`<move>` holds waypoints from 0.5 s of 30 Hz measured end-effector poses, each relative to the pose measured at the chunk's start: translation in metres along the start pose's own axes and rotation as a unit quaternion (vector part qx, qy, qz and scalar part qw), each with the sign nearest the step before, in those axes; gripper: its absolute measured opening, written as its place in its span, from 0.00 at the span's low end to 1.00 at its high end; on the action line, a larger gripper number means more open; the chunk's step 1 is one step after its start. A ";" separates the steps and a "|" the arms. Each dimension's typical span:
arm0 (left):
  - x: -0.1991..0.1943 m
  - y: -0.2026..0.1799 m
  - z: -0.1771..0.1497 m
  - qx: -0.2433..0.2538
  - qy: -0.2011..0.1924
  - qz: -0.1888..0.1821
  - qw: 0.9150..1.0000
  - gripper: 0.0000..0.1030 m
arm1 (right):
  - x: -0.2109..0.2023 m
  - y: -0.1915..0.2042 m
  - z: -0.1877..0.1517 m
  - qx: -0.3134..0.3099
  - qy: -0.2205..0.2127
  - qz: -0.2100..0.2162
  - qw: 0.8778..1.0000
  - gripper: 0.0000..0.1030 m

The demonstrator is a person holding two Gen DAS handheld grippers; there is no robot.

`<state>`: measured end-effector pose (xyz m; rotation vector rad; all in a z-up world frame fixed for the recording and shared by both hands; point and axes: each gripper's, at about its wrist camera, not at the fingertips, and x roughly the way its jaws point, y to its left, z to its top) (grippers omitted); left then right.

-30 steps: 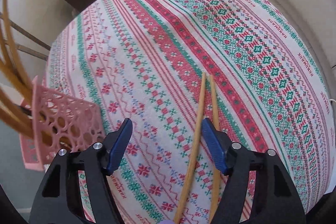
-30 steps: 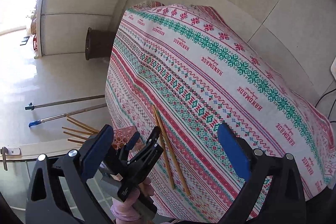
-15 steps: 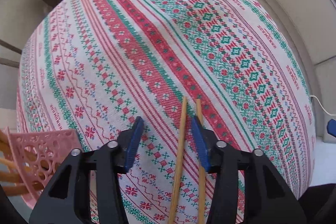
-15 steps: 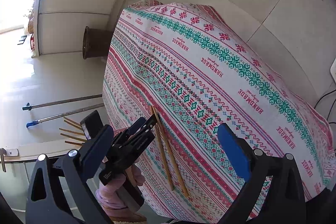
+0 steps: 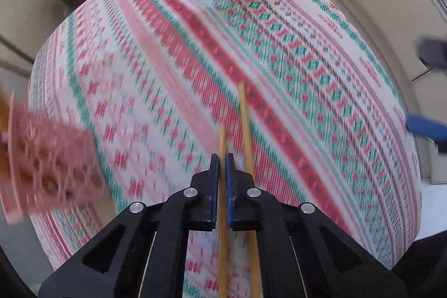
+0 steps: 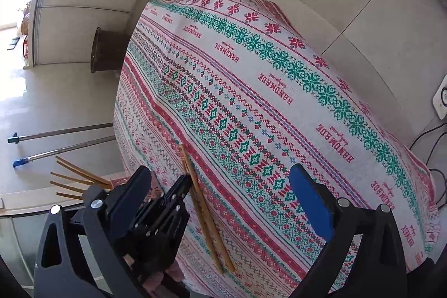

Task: Organize utensils
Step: 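Close the right tool on the last wooden chopstick while the left tool lifts its chopstick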

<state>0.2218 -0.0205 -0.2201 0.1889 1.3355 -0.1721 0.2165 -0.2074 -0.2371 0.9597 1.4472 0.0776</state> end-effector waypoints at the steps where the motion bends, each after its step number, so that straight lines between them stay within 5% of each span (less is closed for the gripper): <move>1: -0.006 0.006 -0.015 -0.012 -0.005 -0.005 1.000 0.04 | 0.005 0.005 -0.002 -0.013 -0.006 -0.014 1.000 0.93; 7: -0.064 0.047 -0.087 -0.090 -0.062 -0.020 0.994 0.04 | 0.043 0.048 -0.022 -0.115 -0.032 -0.082 0.990 0.93; 10: -0.107 0.066 -0.121 -0.149 -0.116 -0.022 0.982 0.04 | 0.066 0.068 -0.036 -0.168 -0.052 -0.127 0.976 0.93; 15: -0.147 0.097 -0.158 -0.187 -0.186 0.042 0.963 0.04 | 0.101 0.083 -0.054 -0.201 -0.048 -0.160 0.965 0.93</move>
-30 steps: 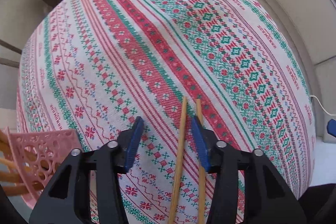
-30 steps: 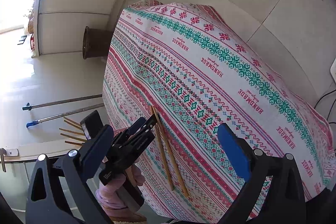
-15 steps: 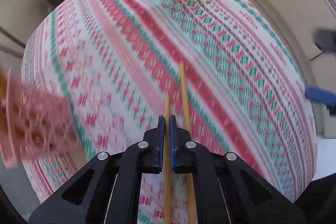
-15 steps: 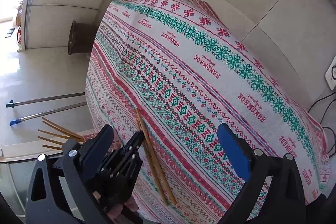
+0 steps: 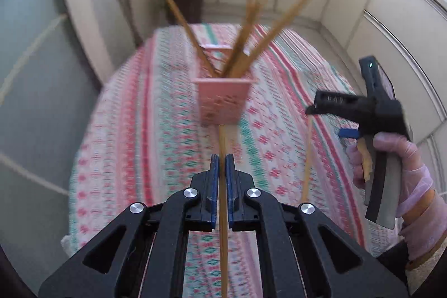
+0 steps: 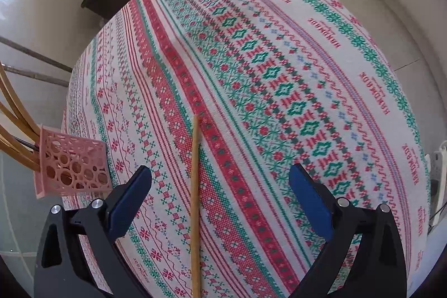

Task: Organize utensils
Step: 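Close the right tool on the last wooden chopstick while the left tool lifts its chopstick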

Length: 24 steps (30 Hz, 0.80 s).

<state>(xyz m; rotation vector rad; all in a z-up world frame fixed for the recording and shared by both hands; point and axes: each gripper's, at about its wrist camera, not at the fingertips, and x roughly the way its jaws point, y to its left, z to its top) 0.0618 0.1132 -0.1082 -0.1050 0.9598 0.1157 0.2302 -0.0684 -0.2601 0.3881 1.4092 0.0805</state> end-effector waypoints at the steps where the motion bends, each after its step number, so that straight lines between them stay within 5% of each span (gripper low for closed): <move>1: -0.010 0.007 -0.003 -0.002 -0.016 0.013 1.000 0.04 | 0.004 0.006 -0.003 -0.012 -0.007 -0.018 1.000 0.93; 6: -0.036 0.023 0.000 0.008 -0.068 0.052 0.996 0.04 | 0.015 0.033 -0.012 -0.064 -0.037 -0.094 0.993 0.90; 9: -0.039 0.033 0.000 0.001 -0.075 0.042 0.996 0.04 | 0.018 0.053 -0.023 -0.109 -0.063 -0.132 0.983 0.62; 10: -0.040 0.035 0.001 -0.001 -0.077 0.041 0.996 0.04 | 0.017 0.059 -0.026 -0.127 -0.070 -0.126 0.981 0.45; 12: -0.039 0.037 0.002 -0.009 -0.080 0.039 0.996 0.04 | 0.016 0.067 -0.031 -0.150 -0.070 -0.122 0.979 0.32; 14: -0.040 0.040 0.003 -0.019 -0.083 0.035 0.996 0.04 | 0.014 0.067 -0.033 -0.165 -0.067 -0.108 0.978 0.07; 18: -0.050 0.049 0.004 -0.041 -0.096 0.018 0.994 0.04 | 0.003 0.059 -0.037 -0.159 -0.042 -0.039 0.986 0.06; 24: -0.058 0.075 0.006 -0.108 -0.098 -0.050 0.988 0.04 | -0.058 0.046 -0.058 -0.181 -0.073 0.025 0.980 0.06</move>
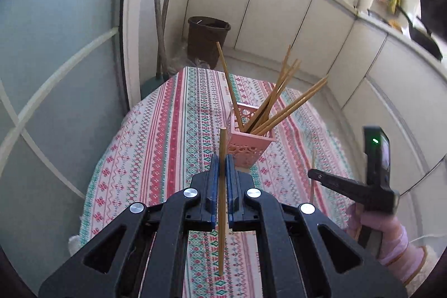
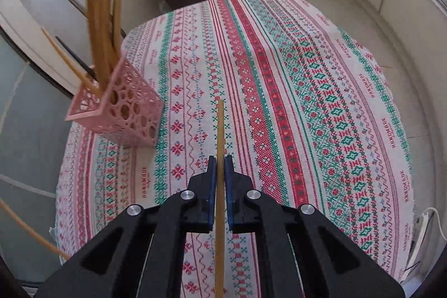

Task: Organize utensils
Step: 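Close the right tool on the last wooden chopstick while the left tool lifts its chopstick, then carry both chopsticks to the pink holder and open the left then right tool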

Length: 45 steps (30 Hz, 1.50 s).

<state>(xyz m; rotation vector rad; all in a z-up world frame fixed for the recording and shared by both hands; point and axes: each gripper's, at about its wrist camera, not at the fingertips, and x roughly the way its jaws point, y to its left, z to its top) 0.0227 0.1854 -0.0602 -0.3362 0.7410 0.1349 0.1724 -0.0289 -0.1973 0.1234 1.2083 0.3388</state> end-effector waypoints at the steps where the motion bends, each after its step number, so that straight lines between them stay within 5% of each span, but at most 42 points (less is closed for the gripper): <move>1: -0.002 0.002 0.001 -0.005 -0.003 -0.005 1.000 0.04 | -0.013 -0.002 -0.003 -0.003 -0.008 0.010 1.000 0.06; 18: -0.047 -0.020 0.036 0.003 -0.085 0.003 0.996 0.04 | -0.134 -0.025 -0.014 0.029 -0.103 0.127 0.986 0.06; 30: -0.070 -0.050 0.114 -0.005 -0.185 -0.010 0.983 0.04 | -0.142 -0.041 -0.003 0.060 -0.110 0.161 0.979 0.06; 38: -0.017 -0.039 0.117 -0.039 -0.171 -0.017 0.984 0.07 | -0.145 -0.040 0.002 0.057 -0.111 0.170 0.977 0.06; 45: -0.067 -0.010 0.113 -0.083 -0.217 -0.032 0.972 0.16 | -0.174 -0.023 0.002 0.031 -0.130 0.196 0.971 0.06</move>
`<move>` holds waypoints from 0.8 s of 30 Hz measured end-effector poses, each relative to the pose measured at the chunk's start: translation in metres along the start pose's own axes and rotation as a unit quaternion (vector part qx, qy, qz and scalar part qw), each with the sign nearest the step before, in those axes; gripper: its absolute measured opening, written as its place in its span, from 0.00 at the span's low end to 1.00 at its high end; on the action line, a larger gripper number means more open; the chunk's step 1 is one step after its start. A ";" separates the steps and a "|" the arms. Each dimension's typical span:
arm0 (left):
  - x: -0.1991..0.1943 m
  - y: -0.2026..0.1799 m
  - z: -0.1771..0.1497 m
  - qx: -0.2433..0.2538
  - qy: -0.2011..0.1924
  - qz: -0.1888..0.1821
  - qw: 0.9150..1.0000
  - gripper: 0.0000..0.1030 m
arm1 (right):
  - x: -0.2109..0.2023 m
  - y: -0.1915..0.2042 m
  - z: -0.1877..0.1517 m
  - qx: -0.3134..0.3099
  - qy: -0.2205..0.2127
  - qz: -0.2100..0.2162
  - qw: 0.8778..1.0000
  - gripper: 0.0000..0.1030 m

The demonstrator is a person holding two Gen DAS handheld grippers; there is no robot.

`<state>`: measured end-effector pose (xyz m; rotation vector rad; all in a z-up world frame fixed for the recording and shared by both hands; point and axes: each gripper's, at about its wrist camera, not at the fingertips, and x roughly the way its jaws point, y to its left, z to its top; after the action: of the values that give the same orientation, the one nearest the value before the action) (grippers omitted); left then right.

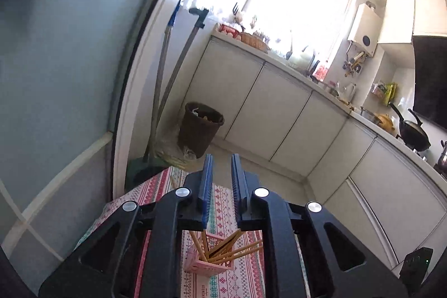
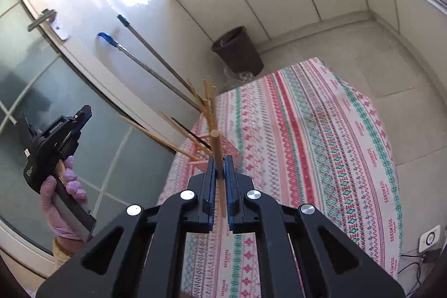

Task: Organize utensils
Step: 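Carry both chopsticks to the pink holder and open the left then right tool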

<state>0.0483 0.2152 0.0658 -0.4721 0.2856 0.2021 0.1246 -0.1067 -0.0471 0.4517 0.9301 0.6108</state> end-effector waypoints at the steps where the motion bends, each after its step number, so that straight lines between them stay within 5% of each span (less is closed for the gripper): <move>1: -0.009 0.002 0.004 -0.002 -0.013 0.000 1.000 0.20 | -0.005 0.007 0.002 -0.004 -0.005 0.005 1.000 0.06; 5: -0.024 0.023 0.017 -0.024 -0.023 0.015 0.999 0.32 | -0.018 0.028 0.010 -0.017 -0.022 0.012 1.000 0.06; 12: 0.011 0.076 0.005 -0.097 0.092 0.050 0.990 0.32 | -0.021 0.034 0.031 0.022 -0.025 0.023 0.999 0.07; 24: 0.018 0.050 0.007 -0.077 0.091 0.025 0.993 0.39 | -0.014 0.119 0.122 -0.048 -0.104 -0.016 0.993 0.07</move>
<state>0.0544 0.2640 0.0451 -0.6391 0.4623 0.2309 0.1871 -0.0392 0.0976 0.4041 0.7058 0.5652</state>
